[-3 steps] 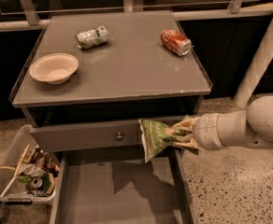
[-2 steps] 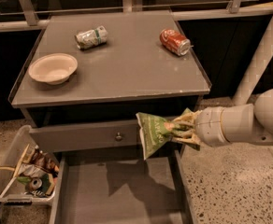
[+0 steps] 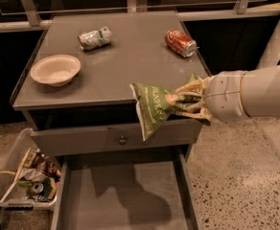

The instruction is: Pick green jalapeno chip bag from middle drawer and place on counter

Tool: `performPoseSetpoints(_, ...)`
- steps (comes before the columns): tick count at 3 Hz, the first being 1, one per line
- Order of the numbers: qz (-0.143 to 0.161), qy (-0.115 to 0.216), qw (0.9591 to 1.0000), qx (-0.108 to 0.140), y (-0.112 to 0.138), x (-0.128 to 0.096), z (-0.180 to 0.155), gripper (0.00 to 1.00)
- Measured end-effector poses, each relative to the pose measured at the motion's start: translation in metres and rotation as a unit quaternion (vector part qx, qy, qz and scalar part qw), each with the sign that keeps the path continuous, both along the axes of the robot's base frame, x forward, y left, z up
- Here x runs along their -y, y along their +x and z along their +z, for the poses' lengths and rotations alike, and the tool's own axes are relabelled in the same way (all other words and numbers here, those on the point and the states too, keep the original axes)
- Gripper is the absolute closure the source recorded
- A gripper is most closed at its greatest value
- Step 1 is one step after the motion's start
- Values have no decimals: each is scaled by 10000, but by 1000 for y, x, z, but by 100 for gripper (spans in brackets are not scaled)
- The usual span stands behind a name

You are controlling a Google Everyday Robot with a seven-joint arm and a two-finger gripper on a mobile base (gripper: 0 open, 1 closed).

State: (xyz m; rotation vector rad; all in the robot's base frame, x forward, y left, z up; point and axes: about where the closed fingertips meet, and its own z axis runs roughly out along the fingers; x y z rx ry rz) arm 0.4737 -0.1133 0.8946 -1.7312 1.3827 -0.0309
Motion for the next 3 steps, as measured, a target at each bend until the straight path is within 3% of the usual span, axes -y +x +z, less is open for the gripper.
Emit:
performPoseSetpoints(1,0,0,10000,0,0,0,0,100)
performPoseSetpoints(2,186,-87,9996,192,24,-16,8,100)
performPoseSetpoints(3,417,43,9985,343,75,-40,16,100)
